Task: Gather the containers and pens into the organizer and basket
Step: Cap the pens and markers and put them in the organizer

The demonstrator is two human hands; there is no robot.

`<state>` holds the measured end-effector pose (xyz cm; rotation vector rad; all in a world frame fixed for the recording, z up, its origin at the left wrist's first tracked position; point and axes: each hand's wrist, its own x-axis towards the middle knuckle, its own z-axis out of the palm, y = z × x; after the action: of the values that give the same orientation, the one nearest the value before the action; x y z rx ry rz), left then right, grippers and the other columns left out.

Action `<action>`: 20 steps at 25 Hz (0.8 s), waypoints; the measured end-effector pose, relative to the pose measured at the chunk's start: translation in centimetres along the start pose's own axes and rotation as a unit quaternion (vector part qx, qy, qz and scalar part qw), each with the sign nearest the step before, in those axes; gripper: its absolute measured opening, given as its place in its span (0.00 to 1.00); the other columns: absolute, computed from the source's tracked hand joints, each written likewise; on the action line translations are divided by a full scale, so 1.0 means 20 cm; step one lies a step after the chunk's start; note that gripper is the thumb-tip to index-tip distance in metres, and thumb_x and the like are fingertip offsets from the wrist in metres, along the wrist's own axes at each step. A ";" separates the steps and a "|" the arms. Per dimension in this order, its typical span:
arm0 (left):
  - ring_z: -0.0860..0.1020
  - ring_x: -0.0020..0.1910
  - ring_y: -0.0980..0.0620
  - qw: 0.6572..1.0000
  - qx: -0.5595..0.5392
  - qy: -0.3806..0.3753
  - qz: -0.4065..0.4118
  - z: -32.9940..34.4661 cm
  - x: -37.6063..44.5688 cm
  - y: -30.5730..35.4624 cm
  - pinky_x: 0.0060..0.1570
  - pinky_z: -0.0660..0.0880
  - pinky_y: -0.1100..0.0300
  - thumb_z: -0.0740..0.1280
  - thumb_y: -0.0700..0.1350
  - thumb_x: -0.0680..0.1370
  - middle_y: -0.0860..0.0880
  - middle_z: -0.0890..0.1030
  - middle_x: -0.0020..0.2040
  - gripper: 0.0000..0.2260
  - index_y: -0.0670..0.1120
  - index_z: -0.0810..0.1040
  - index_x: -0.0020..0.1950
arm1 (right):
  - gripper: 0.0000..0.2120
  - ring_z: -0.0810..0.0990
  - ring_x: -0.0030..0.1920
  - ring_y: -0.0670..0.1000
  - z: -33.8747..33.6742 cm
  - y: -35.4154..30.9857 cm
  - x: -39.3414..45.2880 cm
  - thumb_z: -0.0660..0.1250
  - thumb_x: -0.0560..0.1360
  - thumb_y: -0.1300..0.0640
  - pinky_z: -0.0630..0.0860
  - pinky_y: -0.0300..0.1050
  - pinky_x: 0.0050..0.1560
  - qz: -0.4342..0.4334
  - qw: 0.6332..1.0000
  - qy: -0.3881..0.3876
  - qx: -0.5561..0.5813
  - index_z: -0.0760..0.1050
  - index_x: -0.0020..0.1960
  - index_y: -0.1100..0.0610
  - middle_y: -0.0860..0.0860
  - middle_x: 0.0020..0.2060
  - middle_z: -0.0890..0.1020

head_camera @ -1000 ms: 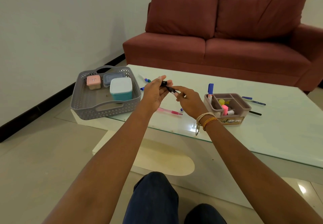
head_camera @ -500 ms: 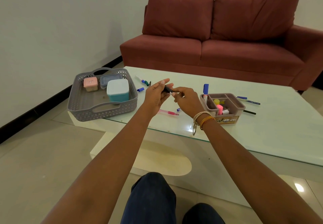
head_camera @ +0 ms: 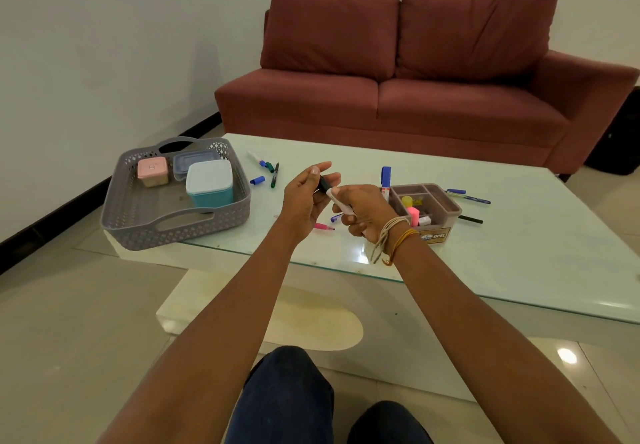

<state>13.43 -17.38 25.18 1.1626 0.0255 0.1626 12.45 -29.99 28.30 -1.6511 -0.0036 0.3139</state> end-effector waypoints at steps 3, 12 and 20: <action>0.79 0.60 0.48 0.993 0.104 -0.046 0.004 0.03 0.01 0.01 0.57 0.76 0.54 0.54 0.47 0.84 0.47 0.82 0.57 0.16 0.48 0.73 0.69 | 0.11 0.67 0.25 0.46 -0.03 0.04 0.00 0.57 0.81 0.53 0.62 0.35 0.24 0.010 0.999 -0.032 0.018 0.75 0.51 0.58 0.53 0.34 0.76; 0.71 0.68 0.43 0.984 0.130 -0.054 -0.106 0.14 0.01 -0.12 0.67 0.62 0.42 0.48 0.64 0.80 0.44 0.74 0.69 0.27 0.54 0.57 0.76 | 0.29 0.55 0.18 0.46 -0.19 -0.03 0.03 0.53 0.74 0.34 0.56 0.32 0.22 0.042 0.984 -0.051 0.164 0.57 0.24 0.54 0.47 0.17 0.59; 0.67 0.70 0.43 0.952 0.265 -0.101 -0.115 0.26 -0.04 -0.24 0.63 0.68 0.49 0.64 0.41 0.78 0.42 0.66 0.73 0.28 0.50 0.58 0.76 | 0.23 0.56 0.18 0.46 -0.33 -0.16 0.04 0.50 0.77 0.46 0.55 0.34 0.25 -0.119 0.954 0.054 0.270 0.62 0.27 0.56 0.47 0.16 0.61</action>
<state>13.63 -24.05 22.81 1.6968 0.0242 -0.1845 15.20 -35.95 31.68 -1.1066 -0.0314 0.0312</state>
